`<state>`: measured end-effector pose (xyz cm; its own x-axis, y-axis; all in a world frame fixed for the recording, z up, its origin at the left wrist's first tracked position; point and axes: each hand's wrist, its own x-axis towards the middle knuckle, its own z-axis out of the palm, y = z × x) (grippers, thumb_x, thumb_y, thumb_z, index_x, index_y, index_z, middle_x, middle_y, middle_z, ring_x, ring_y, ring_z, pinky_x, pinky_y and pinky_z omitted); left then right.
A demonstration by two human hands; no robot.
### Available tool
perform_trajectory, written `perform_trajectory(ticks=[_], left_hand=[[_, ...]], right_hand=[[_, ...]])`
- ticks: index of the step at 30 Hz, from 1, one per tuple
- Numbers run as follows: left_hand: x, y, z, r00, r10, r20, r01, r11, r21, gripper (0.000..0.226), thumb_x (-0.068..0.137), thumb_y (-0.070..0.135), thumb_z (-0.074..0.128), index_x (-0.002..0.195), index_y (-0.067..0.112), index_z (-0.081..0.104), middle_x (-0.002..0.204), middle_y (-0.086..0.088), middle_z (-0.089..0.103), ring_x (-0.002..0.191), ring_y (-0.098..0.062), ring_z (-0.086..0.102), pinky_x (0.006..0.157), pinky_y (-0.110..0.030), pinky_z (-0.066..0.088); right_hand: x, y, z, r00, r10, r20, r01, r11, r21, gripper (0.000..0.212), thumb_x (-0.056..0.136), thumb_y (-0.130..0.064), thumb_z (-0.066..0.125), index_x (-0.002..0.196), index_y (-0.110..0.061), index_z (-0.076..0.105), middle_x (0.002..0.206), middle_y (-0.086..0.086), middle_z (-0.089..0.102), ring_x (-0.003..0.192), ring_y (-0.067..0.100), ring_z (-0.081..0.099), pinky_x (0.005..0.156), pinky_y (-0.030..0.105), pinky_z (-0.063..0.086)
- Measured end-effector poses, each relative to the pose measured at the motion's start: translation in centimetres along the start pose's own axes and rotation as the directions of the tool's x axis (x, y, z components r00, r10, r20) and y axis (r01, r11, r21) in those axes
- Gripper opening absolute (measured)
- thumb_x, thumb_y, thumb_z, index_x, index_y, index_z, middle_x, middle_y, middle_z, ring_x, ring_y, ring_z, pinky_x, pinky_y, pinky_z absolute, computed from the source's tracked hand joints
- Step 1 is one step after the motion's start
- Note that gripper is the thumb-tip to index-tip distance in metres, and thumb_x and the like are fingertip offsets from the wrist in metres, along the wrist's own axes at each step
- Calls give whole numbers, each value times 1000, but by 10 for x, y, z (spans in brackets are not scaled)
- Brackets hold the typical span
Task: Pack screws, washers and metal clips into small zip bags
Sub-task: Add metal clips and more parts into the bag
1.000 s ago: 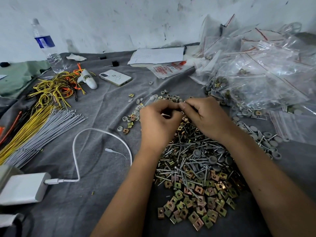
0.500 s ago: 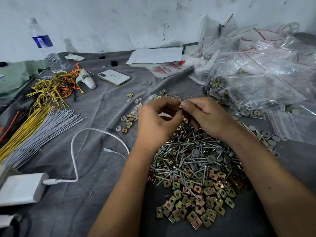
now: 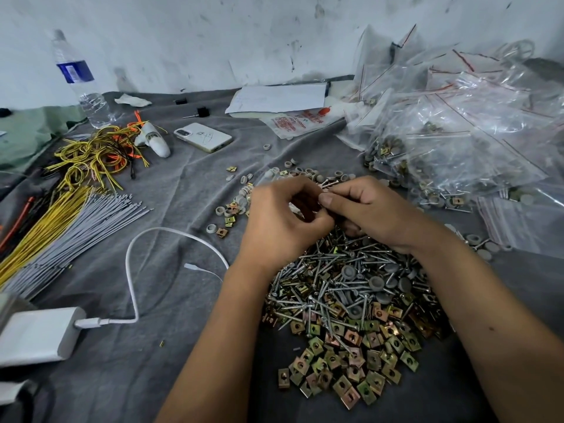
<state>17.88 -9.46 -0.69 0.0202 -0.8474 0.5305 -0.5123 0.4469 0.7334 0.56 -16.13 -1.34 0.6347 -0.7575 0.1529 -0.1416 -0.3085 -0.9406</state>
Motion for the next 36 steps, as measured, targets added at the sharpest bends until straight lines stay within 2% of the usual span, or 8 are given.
perform_trajectory(ticks=[6, 13, 17, 23, 26, 29, 32, 36], left_hand=[[0, 4, -2, 994, 90, 66, -92, 996, 23, 6, 72, 12, 70, 74, 14, 64, 65, 7, 59, 59, -12, 55, 52, -22, 41], [1, 4, 5, 1000, -22, -16, 19, 985, -173, 14, 81, -2, 76, 76, 3, 64, 66, -9, 62, 60, -9, 52, 56, -19, 40], [1, 2, 7, 997, -72, -23, 65, 971, -228, 13, 84, -1, 79, 79, 0, 67, 69, -15, 65, 61, -12, 54, 56, -25, 44], [2, 3, 1, 992, -1, 125, 51, 917, -396, 11, 86, -4, 79, 84, 5, 71, 69, 5, 66, 53, 1, 54, 51, -12, 43], [3, 5, 0, 987, -42, 152, 108, 882, -458, 10, 88, -6, 76, 86, 2, 70, 69, -4, 65, 48, -5, 52, 45, -18, 43], [3, 2, -2, 986, -82, 143, 145, 843, -519, 5, 90, -9, 71, 90, -5, 67, 70, -16, 63, 48, -16, 49, 42, -21, 43], [4, -1, -3, 986, -107, 125, 153, 882, -446, 8, 93, -5, 70, 90, -10, 65, 74, -30, 64, 50, -24, 51, 43, -24, 43], [3, -4, 3, 996, -69, -57, 63, 994, -89, 12, 88, 13, 82, 84, 9, 72, 71, 2, 68, 59, -11, 58, 56, -26, 47]], right_hand=[[-4, 0, -7, 989, 26, 143, -47, 988, 145, 25, 97, -30, 63, 77, -19, 74, 57, 5, 47, 44, 8, 36, 45, 23, 28], [0, -3, 2, 996, 1, -85, 24, 957, 288, 25, 95, -25, 62, 77, -13, 76, 59, 10, 45, 39, 7, 33, 41, 21, 31], [1, -4, 5, 993, 2, -122, 35, 955, 295, 32, 102, -17, 57, 76, -13, 74, 59, 7, 39, 40, 8, 32, 42, 22, 31], [-8, -5, -13, 991, -43, 127, -20, 891, 454, 36, 98, -31, 64, 69, -9, 59, 55, -1, 37, 43, 7, 27, 48, 23, 27], [-9, -3, -17, 984, -61, 166, -21, 893, 450, 42, 94, -41, 68, 70, -10, 55, 51, -1, 34, 44, 9, 27, 49, 25, 24], [-6, -2, -12, 991, -109, 73, 74, 923, 378, 32, 94, -43, 67, 81, -13, 65, 59, 1, 47, 50, 11, 40, 49, 24, 31], [-2, -1, -4, 990, -132, -39, 138, 927, 350, 16, 95, -35, 65, 95, -19, 66, 70, 6, 58, 58, 13, 53, 48, 22, 41], [0, 3, -9, 979, -112, -168, 125, 990, 68, 15, 102, -23, 61, 89, -19, 66, 63, 5, 64, 53, 19, 53, 47, 23, 43]])
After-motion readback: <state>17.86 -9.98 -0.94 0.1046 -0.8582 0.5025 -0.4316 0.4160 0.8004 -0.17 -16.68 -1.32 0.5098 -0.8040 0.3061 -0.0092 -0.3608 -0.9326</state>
